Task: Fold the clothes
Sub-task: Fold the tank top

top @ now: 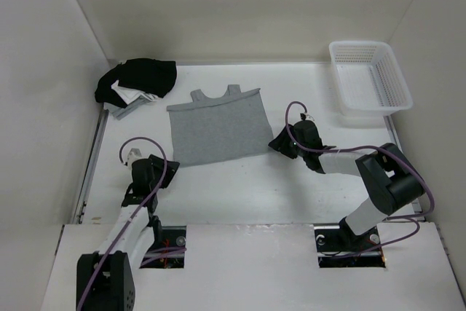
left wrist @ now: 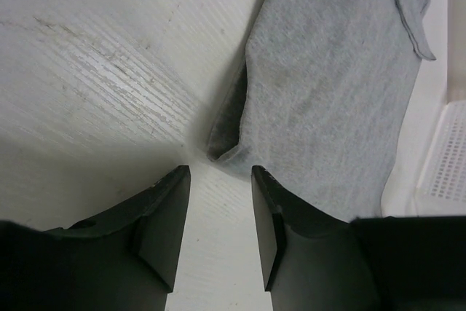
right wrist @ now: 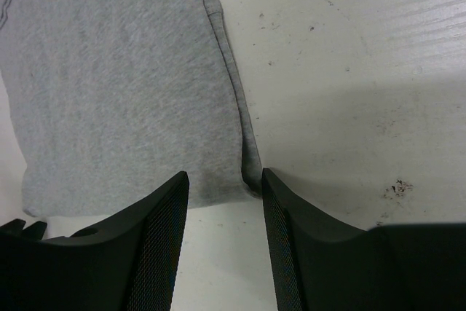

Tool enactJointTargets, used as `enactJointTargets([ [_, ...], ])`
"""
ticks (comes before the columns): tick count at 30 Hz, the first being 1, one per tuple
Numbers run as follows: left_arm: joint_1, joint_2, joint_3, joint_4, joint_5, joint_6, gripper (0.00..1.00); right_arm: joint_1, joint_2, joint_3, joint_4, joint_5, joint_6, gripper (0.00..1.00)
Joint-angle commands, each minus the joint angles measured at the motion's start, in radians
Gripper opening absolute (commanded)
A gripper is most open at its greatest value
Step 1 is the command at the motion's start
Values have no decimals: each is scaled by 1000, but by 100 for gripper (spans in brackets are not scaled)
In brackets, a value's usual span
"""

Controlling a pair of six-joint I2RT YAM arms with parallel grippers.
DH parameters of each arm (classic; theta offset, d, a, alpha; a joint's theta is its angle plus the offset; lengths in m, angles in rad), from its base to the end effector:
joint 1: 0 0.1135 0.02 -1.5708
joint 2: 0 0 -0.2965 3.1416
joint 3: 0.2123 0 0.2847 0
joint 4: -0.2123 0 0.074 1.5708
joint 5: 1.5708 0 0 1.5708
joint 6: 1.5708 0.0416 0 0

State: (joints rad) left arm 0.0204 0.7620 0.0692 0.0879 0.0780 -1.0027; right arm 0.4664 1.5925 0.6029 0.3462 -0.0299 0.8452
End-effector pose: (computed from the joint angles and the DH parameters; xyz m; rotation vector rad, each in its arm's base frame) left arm 0.1530 -0.0001 0.1209 -1.0595 1.9811 -0.6328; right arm 0.2869 0.1458 0.1409 0.4199 2.2824 0.7351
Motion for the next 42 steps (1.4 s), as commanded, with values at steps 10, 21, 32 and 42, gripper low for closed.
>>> enactJointTargets([
  [10, -43, 135, 34, 50, -63, 10, 23, 10, -23, -25, 5, -4, -1, 49],
  [21, -26, 181, 35, 208, -47, 16, 7, 10, -32, -26, -26, 1, -3, 47],
  [32, -32, 2, 47, 130, -9, 22, 1, 13, 7, 6, -41, -11, -14, 30],
  [42, -32, -159, 93, -13, -3, 33, 0, 36, -121, -50, -27, 24, -20, 4],
])
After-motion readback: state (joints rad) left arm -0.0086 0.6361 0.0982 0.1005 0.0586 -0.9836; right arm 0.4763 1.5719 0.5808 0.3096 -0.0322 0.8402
